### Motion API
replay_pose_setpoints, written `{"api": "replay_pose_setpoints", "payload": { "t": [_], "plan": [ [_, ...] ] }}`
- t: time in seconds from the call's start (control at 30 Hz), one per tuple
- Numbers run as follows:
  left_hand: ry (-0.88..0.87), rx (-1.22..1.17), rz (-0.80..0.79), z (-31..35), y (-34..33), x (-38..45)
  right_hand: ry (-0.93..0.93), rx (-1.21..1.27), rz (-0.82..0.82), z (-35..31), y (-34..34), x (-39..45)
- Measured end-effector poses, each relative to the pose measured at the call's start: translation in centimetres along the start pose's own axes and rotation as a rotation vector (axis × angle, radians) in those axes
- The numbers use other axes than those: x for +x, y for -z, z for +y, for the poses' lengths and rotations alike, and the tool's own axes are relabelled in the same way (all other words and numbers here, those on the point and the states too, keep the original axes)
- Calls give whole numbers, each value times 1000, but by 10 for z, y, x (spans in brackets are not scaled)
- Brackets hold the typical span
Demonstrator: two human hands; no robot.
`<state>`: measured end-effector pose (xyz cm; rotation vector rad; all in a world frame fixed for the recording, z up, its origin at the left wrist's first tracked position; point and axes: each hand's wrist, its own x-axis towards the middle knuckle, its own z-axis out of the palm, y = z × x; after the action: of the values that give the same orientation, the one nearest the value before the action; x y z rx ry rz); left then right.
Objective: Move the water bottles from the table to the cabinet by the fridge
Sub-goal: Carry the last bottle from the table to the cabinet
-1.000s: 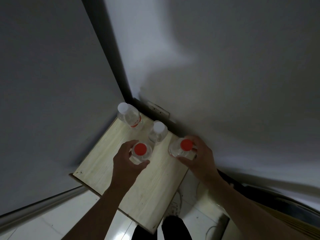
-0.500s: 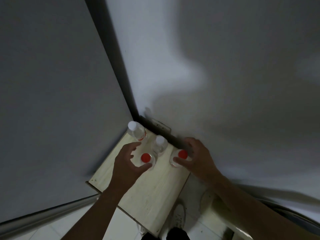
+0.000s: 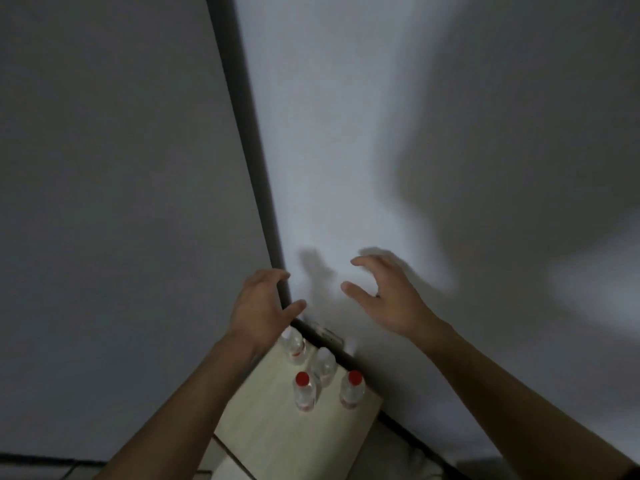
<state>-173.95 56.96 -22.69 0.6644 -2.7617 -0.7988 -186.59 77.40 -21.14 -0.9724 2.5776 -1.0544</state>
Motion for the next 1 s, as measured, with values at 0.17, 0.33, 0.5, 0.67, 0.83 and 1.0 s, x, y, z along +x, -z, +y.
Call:
{"api": "replay_pose_setpoints", "payload": {
  "t": [0.17,0.33,0.5,0.67,0.83,1.0],
  "plan": [
    [-46,65,39,29,44,1,82,-9,78,-38,49,14],
    [-68,103,45,41,60,1,97,-35,98,-47,63,6],
    [-141,58,-61,58,56,14,23,-48,176,-41,72,-19],
    [-342,29,-180,77,44,28,-179,-238,144,-44,88,-60],
    [-578,38,-294,88,33,31,-400,-322,260,-69,90,-117],
    [-766,30,-345,110,23,12,-638,-432,378,-98,83,-192]
  ]
}}
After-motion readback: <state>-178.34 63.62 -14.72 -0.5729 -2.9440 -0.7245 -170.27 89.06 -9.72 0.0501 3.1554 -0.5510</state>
